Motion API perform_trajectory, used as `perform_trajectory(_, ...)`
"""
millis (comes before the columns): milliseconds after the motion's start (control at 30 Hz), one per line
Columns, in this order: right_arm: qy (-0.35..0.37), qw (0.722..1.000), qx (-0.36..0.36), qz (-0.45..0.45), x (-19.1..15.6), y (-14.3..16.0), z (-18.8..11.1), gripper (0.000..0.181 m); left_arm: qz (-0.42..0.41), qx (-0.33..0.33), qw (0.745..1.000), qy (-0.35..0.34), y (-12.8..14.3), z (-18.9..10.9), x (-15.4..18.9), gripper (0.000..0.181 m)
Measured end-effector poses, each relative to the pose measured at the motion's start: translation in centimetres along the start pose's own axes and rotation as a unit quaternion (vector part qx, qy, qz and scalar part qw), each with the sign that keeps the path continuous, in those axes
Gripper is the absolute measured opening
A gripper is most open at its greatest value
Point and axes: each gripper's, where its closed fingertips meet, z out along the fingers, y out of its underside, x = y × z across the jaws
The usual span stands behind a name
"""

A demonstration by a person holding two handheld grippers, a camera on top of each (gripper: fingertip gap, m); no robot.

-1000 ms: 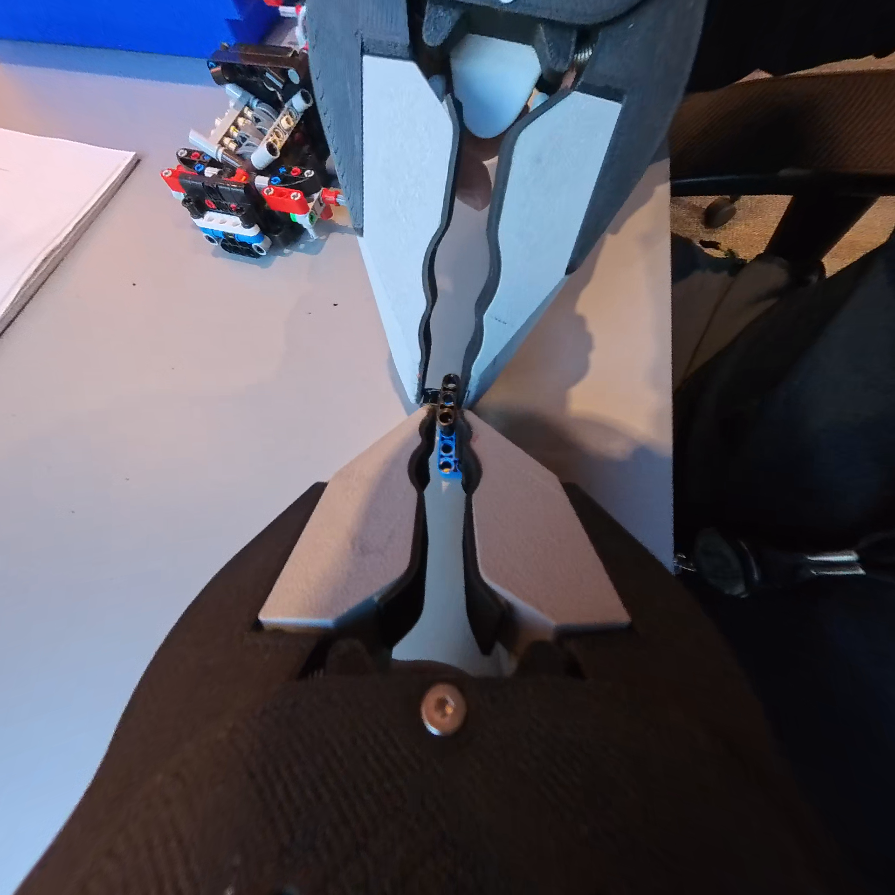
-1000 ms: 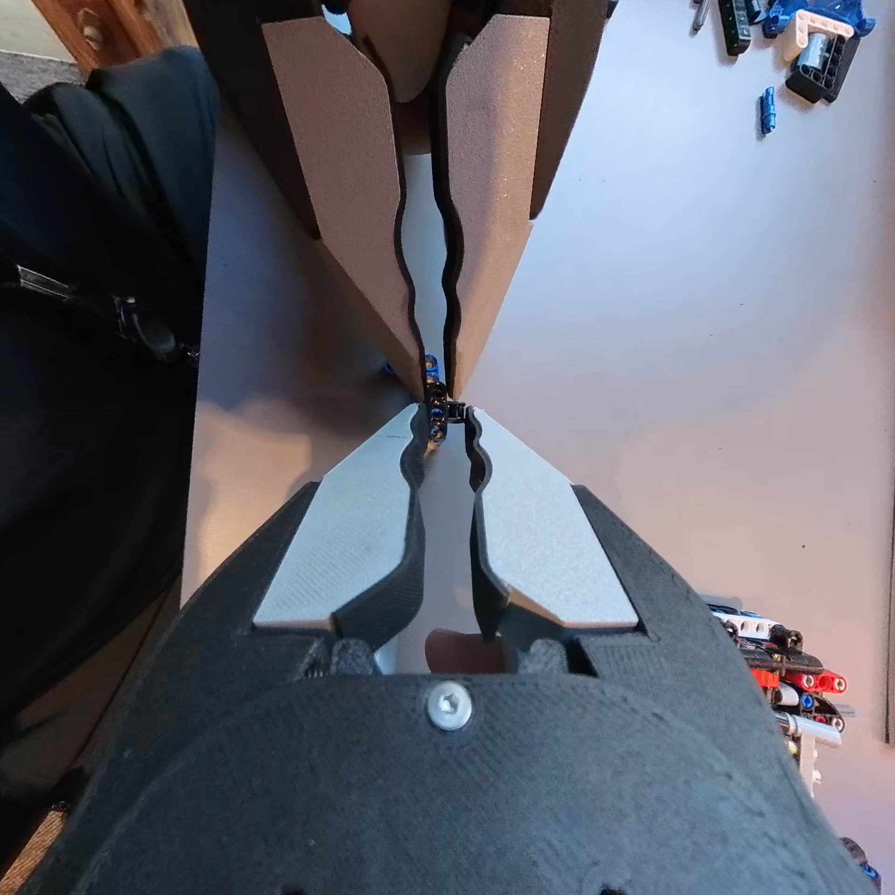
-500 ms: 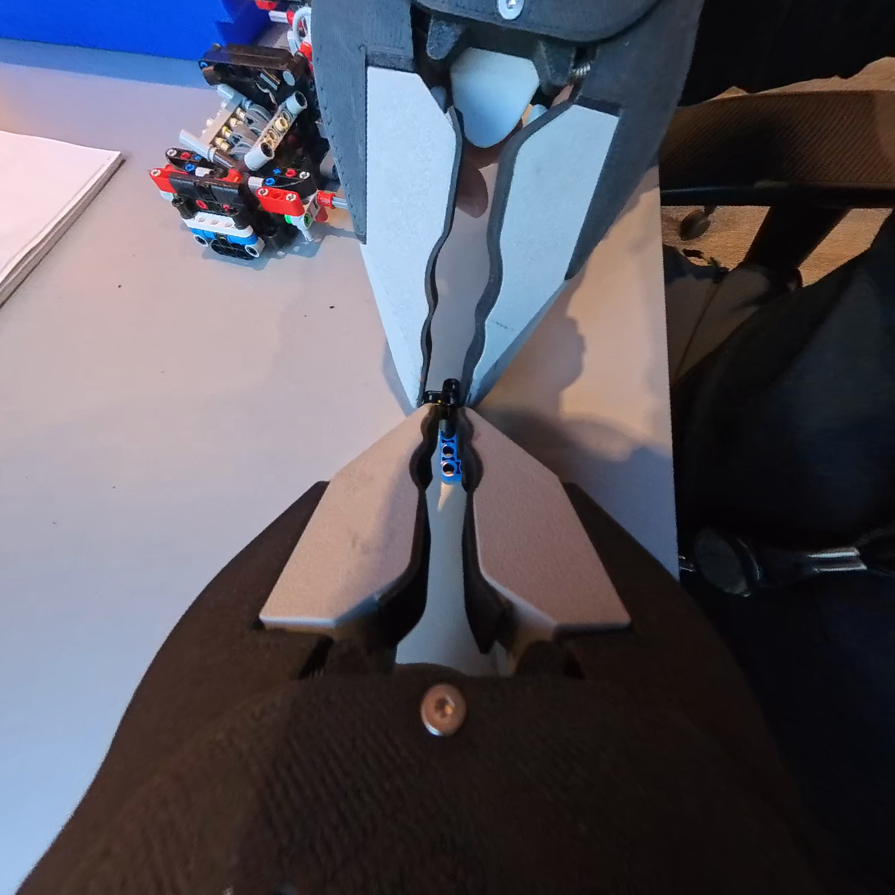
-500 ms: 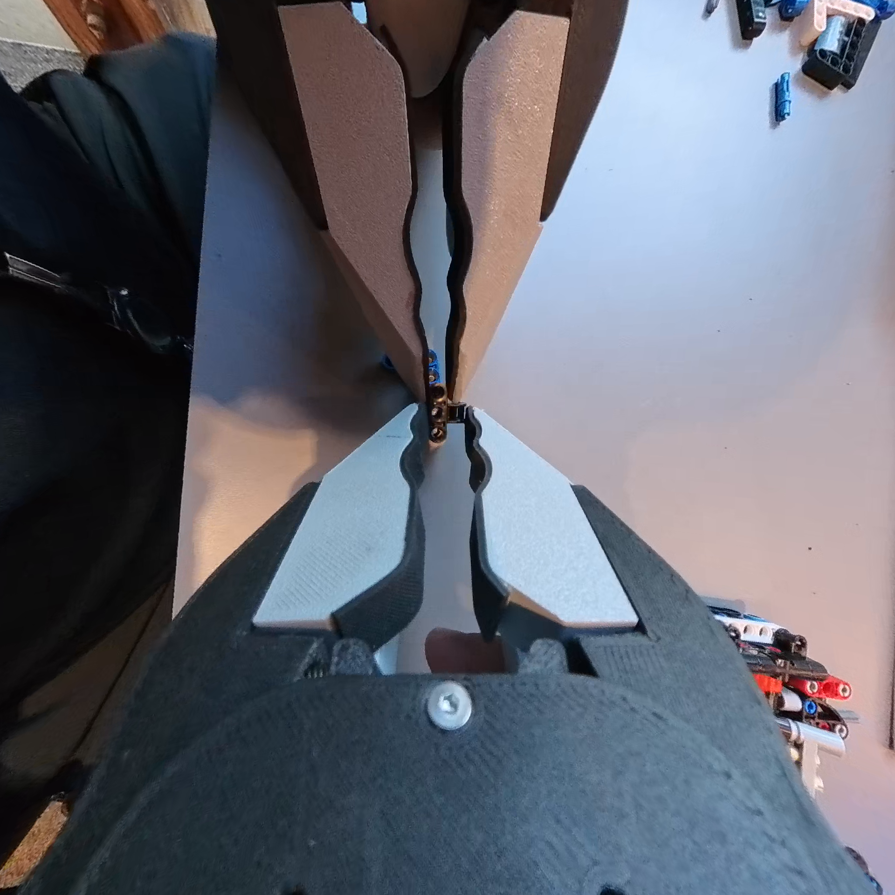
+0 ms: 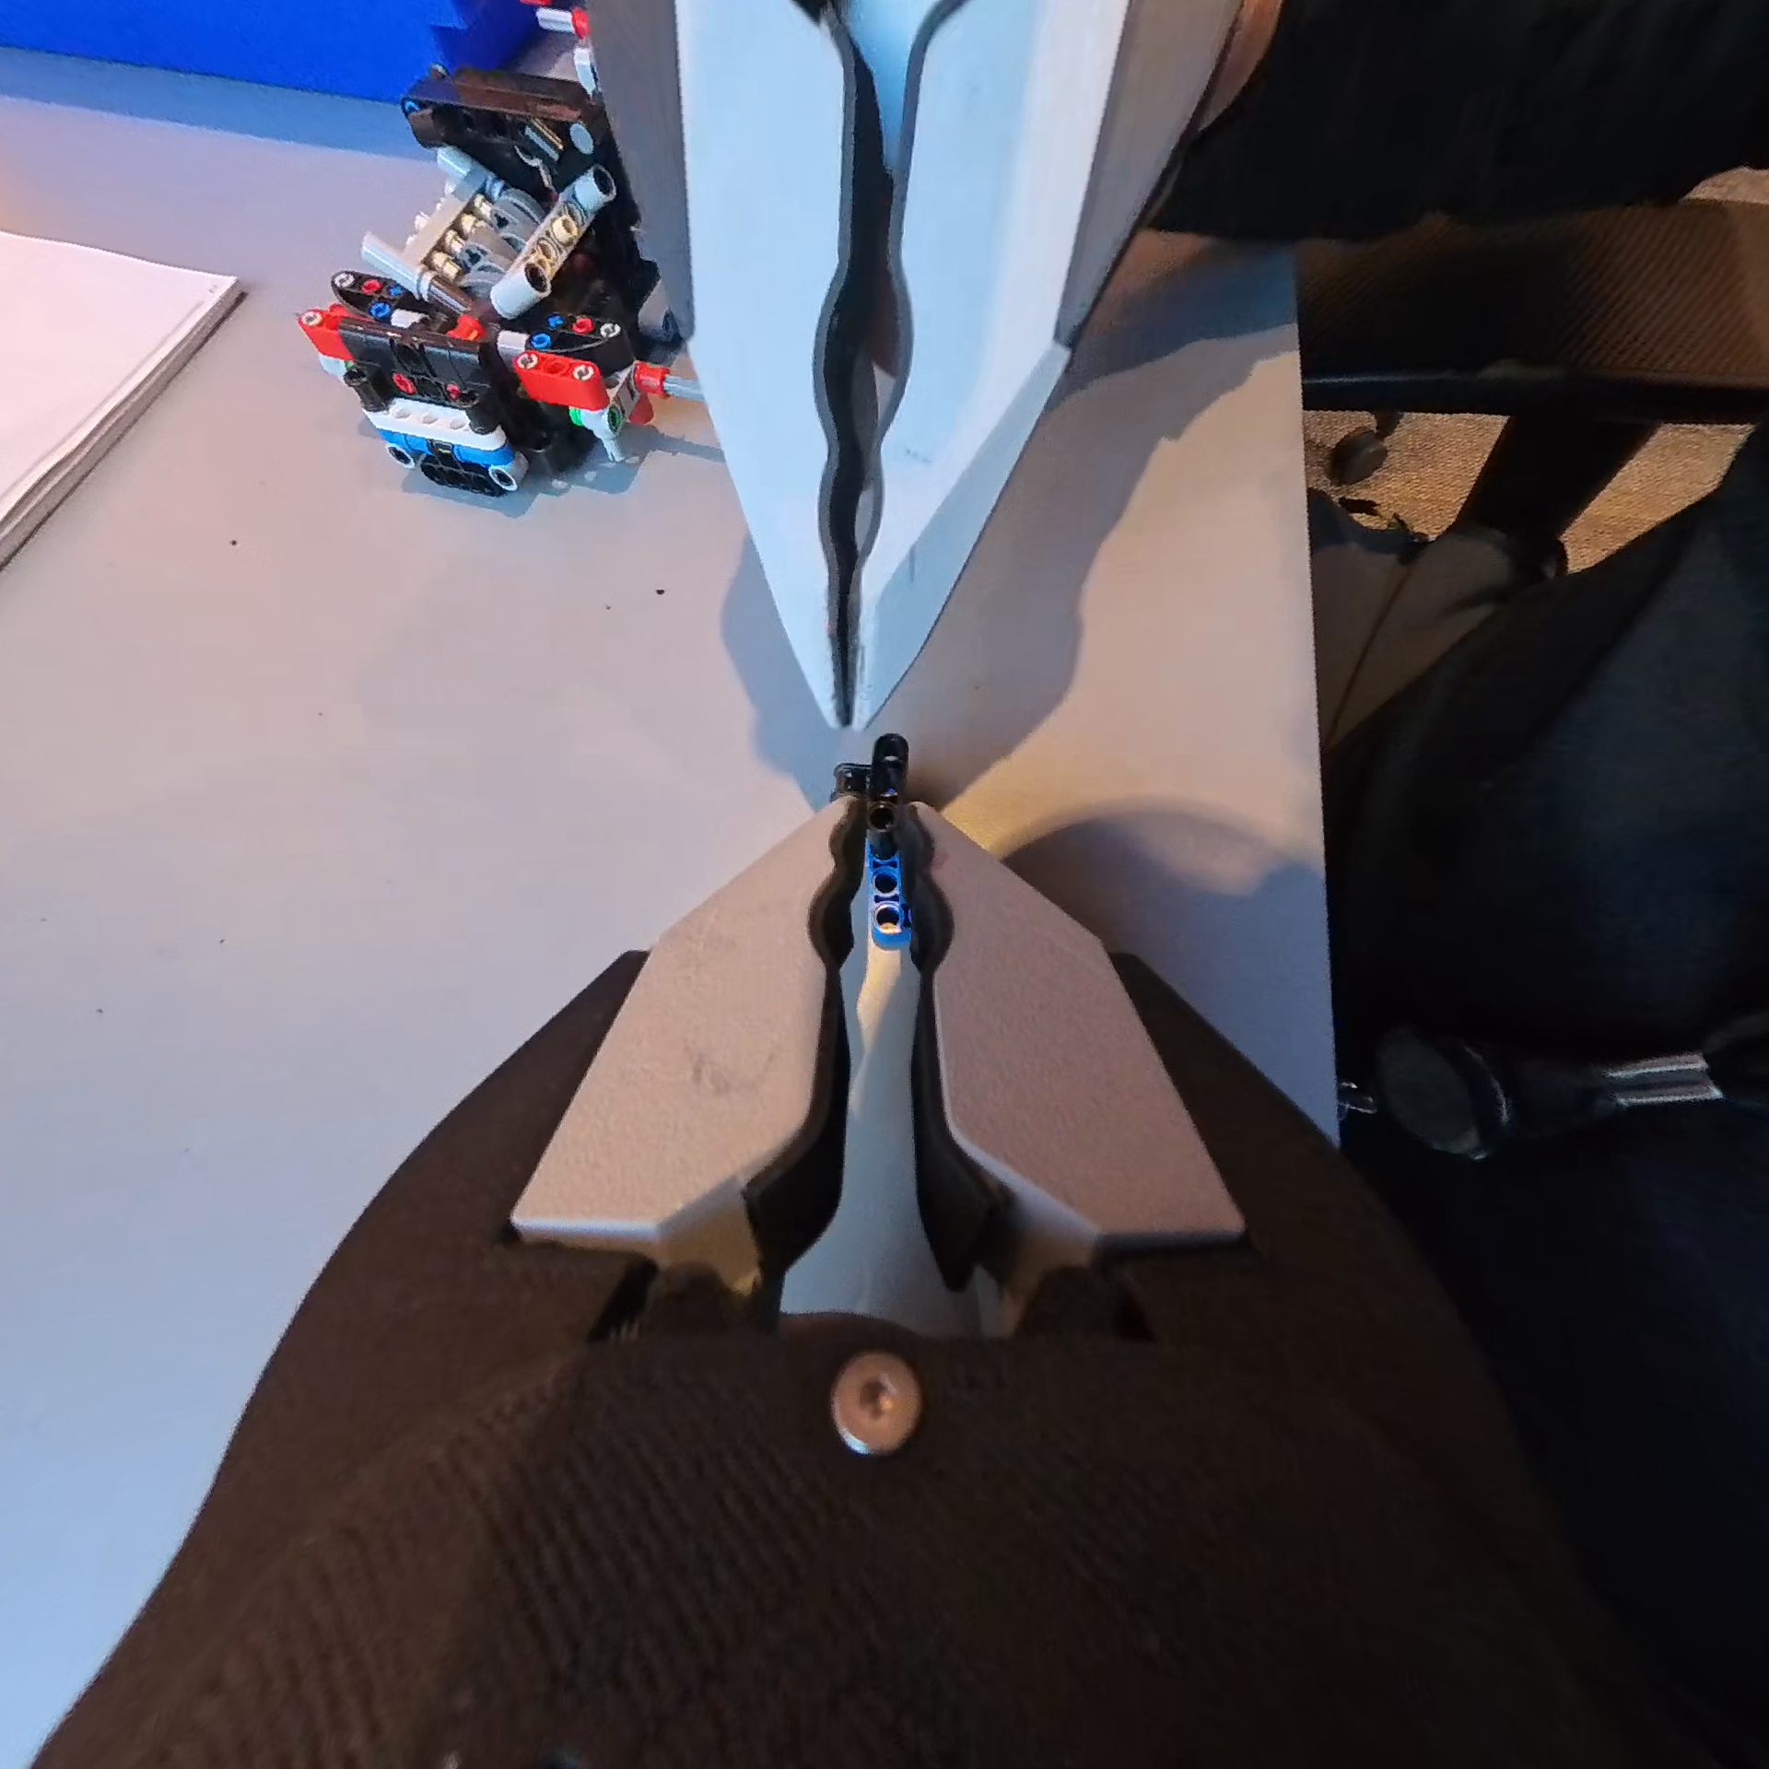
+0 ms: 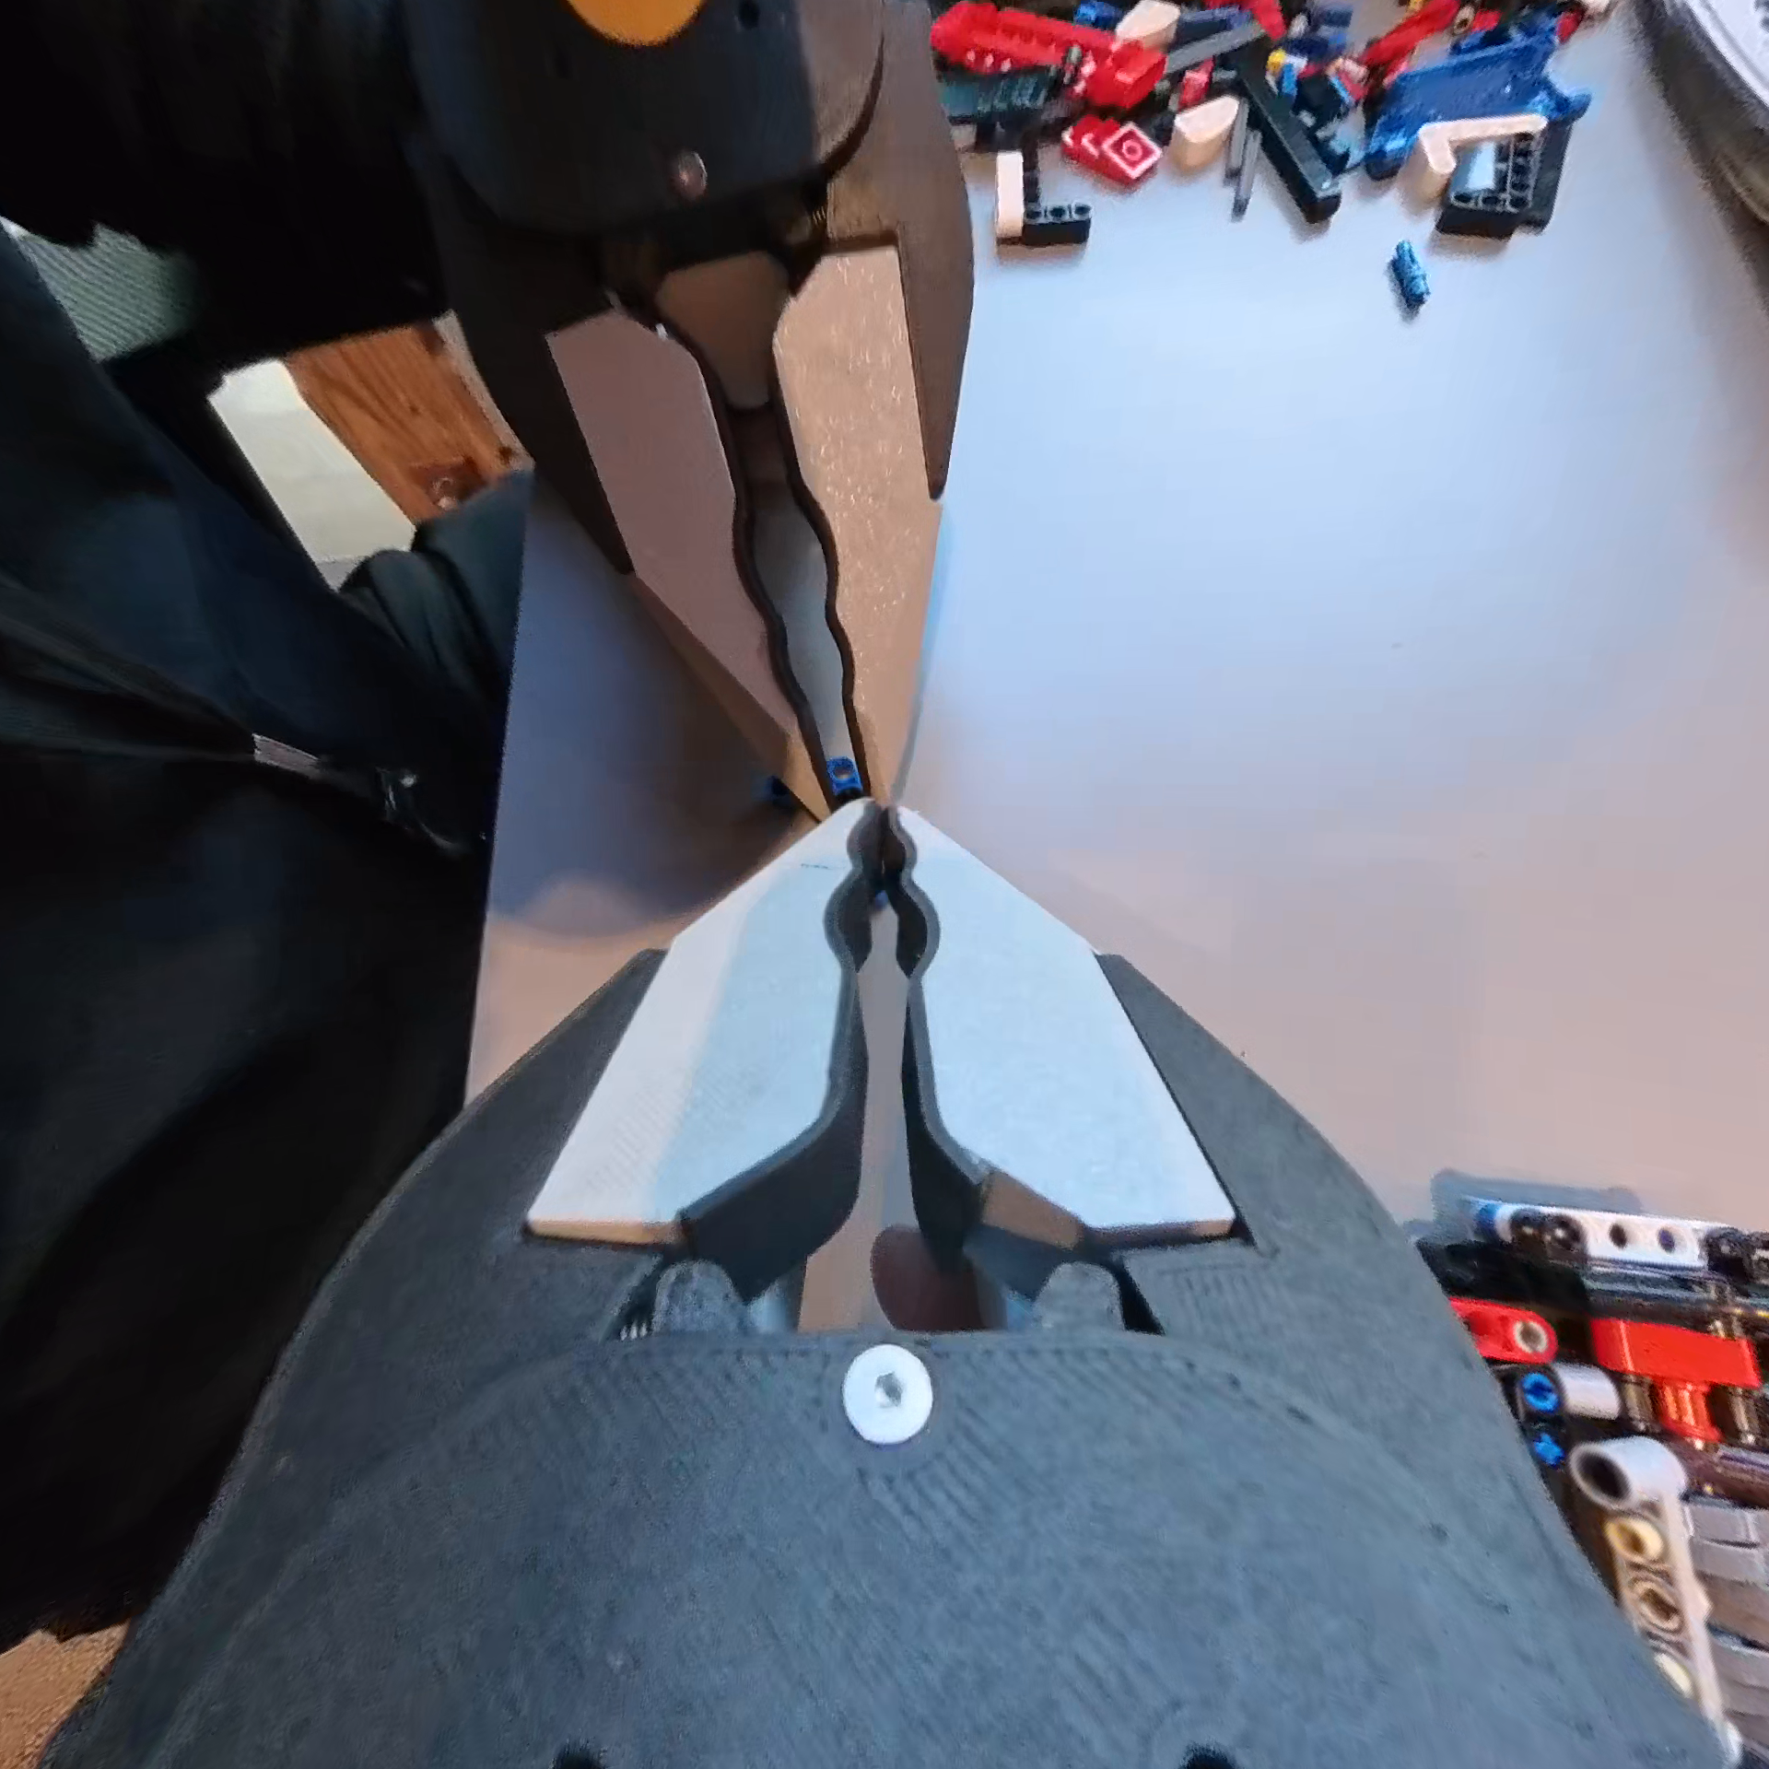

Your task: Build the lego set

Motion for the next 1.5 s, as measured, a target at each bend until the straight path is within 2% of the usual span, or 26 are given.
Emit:
perform_trajectory(100,-0.001,1.0,-0.011,-0.018,-0.3,-0.4,0.2,0.0,0.0,0.0,1.0,0.0,0.0,0.0,0.0,0.005)
perform_trajectory(200,0.019,0.996,-0.074,-0.045,0.0,1.5,1.5,0.0,-0.001,-0.004,1.0,-0.005,0.1,0.1,-0.1,0.005)
perform_trajectory(300,0.043,0.995,-0.066,-0.064,0.4,0.7,1.1,0.0,-0.001,-0.004,1.0,-0.004,0.1,0.1,-0.1,0.005)
perform_trajectory(400,0.014,0.997,-0.066,-0.048,-0.4,0.8,1.5,0.0,0.003,-0.006,1.0,-0.008,0.2,0.1,-0.1,0.005)
perform_trajectory(467,0.031,0.995,-0.068,-0.06,-0.1,0.7,1.3,0.0,0.006,-0.004,1.0,-0.007,0.2,0.0,0.0,0.005)
perform_trajectory(533,0.027,0.997,-0.039,-0.055,-0.3,-0.4,0.9,0.0,0.008,-0.003,1.0,-0.008,0.2,0.1,0.0,0.005)
perform_trajectory(633,0.028,0.995,-0.084,-0.055,0.0,1.0,1.6,0.0,0.002,-0.003,1.0,-0.002,0.2,0.0,0.0,0.005)
perform_trajectory(733,0.003,0.998,-0.04,-0.047,-0.9,-0.7,1.3,0.0,0.006,-0.003,1.0,-0.003,0.2,0.0,0.1,0.005)
perform_trajectory(967,0.01,0.998,-0.046,-0.044,-0.7,-0.6,1.3,0.0,0.001,-0.005,1.0,-0.007,0.2,0.0,-0.1,0.005)
perform_trajectory(1100,0.001,1.0,0.013,0.001,-0.3,-1.6,0.1,0.0,0.004,-0.004,1.0,-0.002,0.2,0.0,0.1,0.005)
perform_trajectory(1267,0.002,0.999,-0.041,-0.027,-0.4,0.6,1.4,0.0,0.003,-0.004,1.0,0.0,0.2,0.0,0.1,0.005)
perform_trajectory(1367,-0.004,1.0,-0.003,-0.01,-0.1,0.1,0.8,0.0,0.009,-0.004,1.0,-0.003,0.3,-0.1,0.1,0.005)
perform_trajectory(1433,-0.033,0.999,0.022,0.023,-0.5,-0.2,0.2,0.0,0.009,-0.004,1.0,-0.001,0.3,-0.1,0.2,0.005)
perform_trajectory(1467,-0.036,0.998,0.031,0.041,-0.3,-0.3,0.1,0.032,0.009,-0.004,1.0,0.001,0.3,-0.1,0.2,0.005)
perform_trajectory(1500,-0.038,0.998,0.03,0.049,-0.2,-0.1,-0.1,0.032,0.009,-0.004,1.0,0.003,0.3,-0.1,0.2,0.005)
